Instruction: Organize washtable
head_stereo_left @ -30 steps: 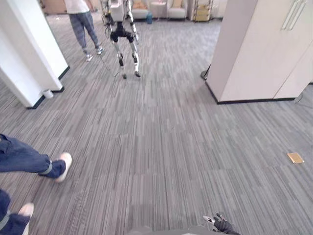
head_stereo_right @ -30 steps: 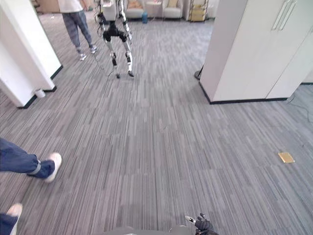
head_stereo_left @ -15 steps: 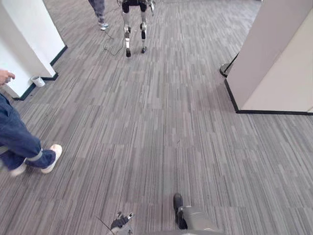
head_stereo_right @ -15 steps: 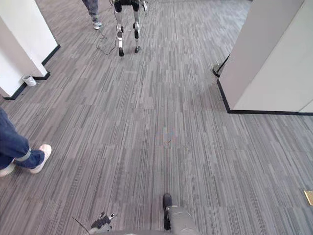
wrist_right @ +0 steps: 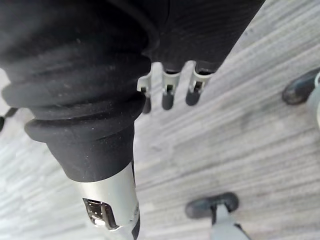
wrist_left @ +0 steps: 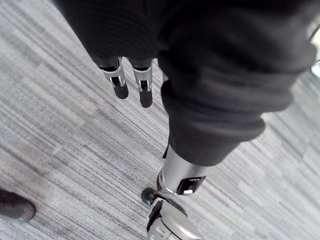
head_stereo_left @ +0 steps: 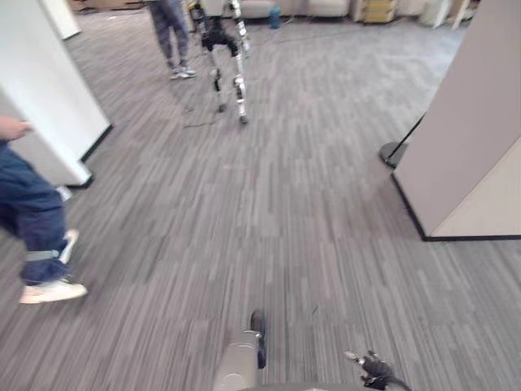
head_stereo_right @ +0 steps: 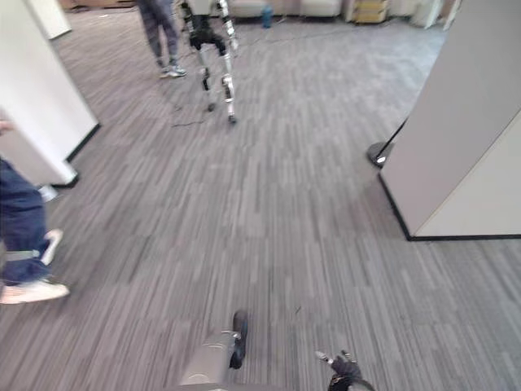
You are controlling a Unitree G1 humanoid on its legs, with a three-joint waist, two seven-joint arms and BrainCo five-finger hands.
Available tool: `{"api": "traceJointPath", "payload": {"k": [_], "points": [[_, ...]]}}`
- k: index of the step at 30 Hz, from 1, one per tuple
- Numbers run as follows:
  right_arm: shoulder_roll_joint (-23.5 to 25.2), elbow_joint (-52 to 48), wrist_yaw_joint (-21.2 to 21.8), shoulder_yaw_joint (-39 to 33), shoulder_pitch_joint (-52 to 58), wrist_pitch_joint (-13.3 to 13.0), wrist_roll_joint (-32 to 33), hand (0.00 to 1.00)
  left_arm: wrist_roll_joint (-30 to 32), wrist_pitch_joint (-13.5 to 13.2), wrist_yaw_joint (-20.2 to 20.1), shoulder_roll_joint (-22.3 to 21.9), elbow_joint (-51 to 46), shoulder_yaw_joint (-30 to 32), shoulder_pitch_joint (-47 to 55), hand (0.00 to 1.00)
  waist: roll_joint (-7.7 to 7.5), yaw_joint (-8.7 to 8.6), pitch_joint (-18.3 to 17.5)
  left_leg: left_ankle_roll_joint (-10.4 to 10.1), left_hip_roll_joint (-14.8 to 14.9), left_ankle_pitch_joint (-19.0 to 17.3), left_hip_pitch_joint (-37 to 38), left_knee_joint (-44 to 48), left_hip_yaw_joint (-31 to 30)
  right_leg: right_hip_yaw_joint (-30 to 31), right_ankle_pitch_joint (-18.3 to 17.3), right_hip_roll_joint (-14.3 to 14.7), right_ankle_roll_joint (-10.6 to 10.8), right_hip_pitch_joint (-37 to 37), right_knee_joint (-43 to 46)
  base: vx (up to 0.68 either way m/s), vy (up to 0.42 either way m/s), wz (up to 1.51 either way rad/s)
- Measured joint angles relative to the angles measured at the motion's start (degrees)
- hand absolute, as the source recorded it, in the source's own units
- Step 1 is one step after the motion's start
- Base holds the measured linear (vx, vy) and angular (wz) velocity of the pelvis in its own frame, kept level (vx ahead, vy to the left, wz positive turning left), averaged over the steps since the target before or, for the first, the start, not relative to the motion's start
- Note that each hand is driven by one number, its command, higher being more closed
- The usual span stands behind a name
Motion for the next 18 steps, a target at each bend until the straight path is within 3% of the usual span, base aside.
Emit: {"api": "traceJointPath", "payload": {"k": [1, 2, 3, 4, 5, 7, 8, 10, 11, 12, 14, 16, 17, 18], "points": [[0.96, 0.56, 0.04, 0.83, -0.05, -0.07, -0.96, 0.0, 1.04, -0.15, 0.06, 1.6, -0.17, -0.56, -0.19, 0.0, -1.28, -0.57, 0.22, 1.38, -1.57, 0.3, 2.6, -0.03, 1.66, 3.19, 3.48, 0.34, 6.57, -3.4, 11.56, 0.73, 0.39, -0.18], [1.66, 0.88, 0.1, 1.11, 0.12, -0.03, -1.34, 0.0, 1.54, -0.13, 0.32, 2.7, -0.17, -1.62, -0.7, 0.0, -2.33, -1.61, 0.85, 4.09, -3.39, -1.5, 5.48, -0.17, 2.41, 5.02, 8.15, 0.65, 14.64, -5.15, 19.79, 0.71, 0.376, -0.02], [1.8, 0.85, 0.35, 1.11, 0.12, -0.04, -1.49, 0.0, 2.42, -0.08, 0.28, 3.95, -0.24, -3.65, -1.61, 0.0, -2.38, -2.82, 1.84, 6.03, -5.09, -2.84, 8.75, -1.07, 2.49, 5.42, 12.64, 1.23, 17.69, -6.95, 27.68, 0.75, 0.388, 0.08], [1.58, 0.36, 0.85, 0.87, 0.54, -0.08, -1.51, 0.0, 3.8, 0.01, 0.35, 4.86, -0.42, -7.41, -3.82, 0.0, -2.43, -4.29, 3.03, 7.51, -6.93, -4.28, 15.69, -4.5, 2.57, 2.2, 13.48, 1.8, 17.26, -11.64, 38.95, 0.56, 0.288, 0.01], [1.4, -0.14, 1.02, 0.73, 1.13, -0.12, -1.34, 0.0, 4.62, 0.0, 0.27, 5.06, -0.48, -8.64, -4.88, 0.0, -2.1, -4.67, 3.33, 7.9, -7.2, -4.56, 18.54, -6.5, 2.56, 0.13, 13.3, 2.13, 16.76, -13.78, 41.6, 0.61, 0.329, -0.14], [1.19, -2.33, 0.93, -0.62, 1.56, -1.01, -0.75, 0.0, 5.69, -0.05, 0.15, 6.2, -0.66, -13.33, -8.05, 0.0, -0.97, -6.53, 3.57, 8.19, -7.27, -4.76, 25.12, -12.37, 2.45, -7.55, 10.62, 3.18, 11.88, -21.52, 44.01, 0.38, 0.227, -0.14], [1.08, -3.91, 0.91, -1.63, 1.99, -1.59, 0.07, 0.0, 6.01, -0.01, -0.08, 6.85, -0.63, -16.64, -11.3, 0.0, -0.76, -7.74, 4.17, 7.93, -7.25, -5.53, 28.39, -14.8, 1.97, -11.0, 8.8, 4.48, 8.75, -25.7, 40.42, 0.41, 0.189, 0.13], [0.76, -5.01, 0.82, -4.67, 2.59, -1.62, 0.98, 0.0, 6.57, 0.02, -0.78, 6.21, -0.61, -19.33, -16.05, 0.0, -0.19, -9.87, 5.2, 6.32, -7.3, -7.89, 31.79, -16.5, 0.52, -14.72, 7.84, 5.45, 6.72, -29.62, 28.38, 0.45, 0.131, 0.42], [1.37, -4.74, 0.65, -6.12, 4.19, -1.31, 1.39, 0.0, 7.35, -0.04, -1.48, 4.89, -0.59, -19.36, -18.6, 0.0, -1.4, -10.4, 5.7, 3.13, -7.62, -10.56, 33.65, -15.8, 1.55, -16.15, 8.76, 3.85, 5.43, -30.8, 15.61, 0.55, 0.056, 0.72], [1.25, -4.54, 0.57, -7.94, 5.59, -1.09, 1.45, 0.0, 8.39, -0.14, -2.52, 3.34, -0.91, -19.64, -21.65, 0.0, -1.6, -11.7, 6.65, 4.63, -7.94, -12.74, 33.44, -13.14, 2.16, -15.95, 12.55, 2.31, 4.93, -31.01, 1.55, 0.53, 0.037, 0.62], [2.18, -3.62, 0.42, -7.94, 8.45, 1.23, 1.4, 0.0, 10.53, 0.48, -2.75, 0.51, -0.76, -18.94, -21.74, 0.0, -1.91, -11.69, 6.58, 5.12, -9.1, -16.33, 37.2, -13.31, 1.61, -16.11, 18.26, 0.46, 3.91, -31.34, -14.08, 0.66, 0.008, 0.21], [2.68, -3.75, 0.8, -7.79, 10.69, 2.46, 1.35, 0.0, 12.27, 1.3, -3.01, -1.53, -0.7, -18.5, -21.11, 0.0, -0.62, -12.92, 6.15, 2.2, -7.18, -20.2, 40.8, -13.09, 0.65, -18.63, 19.24, 1.66, 3.07, -33.77, -12.53, 0.92, -0.041, 0.25], [2.39, -3.77, 1.2, -8.51, 11.55, 3.39, 1.31, 0.0, 12.25, 1.24, -3.27, -2.3, -0.51, -17.52, -19.39, 0.0, 0.57, -13.48, 5.31, -0.49, -4.55, -21.3, 40.0, -3.47, -0.85, -22.04, 20.33, 4.15, 0.55, -34.17, -6.36, 0.72, -0.084, 0.26], [2.18, -3.76, 1.07, -8.96, 11.5, 3.48, 1.2, 0.0, 12.21, 1.24, -3.37, -2.33, -0.53, -16.5, -18.35, 0.0, 0.37, -13.36, 4.51, -0.58, -3.75, -21.25, 36.86, 5.19, -1.56, -22.39, 21.53, 5.24, -0.67, -33.7, -5.05, 0.95, -0.164, 0.06]]}}
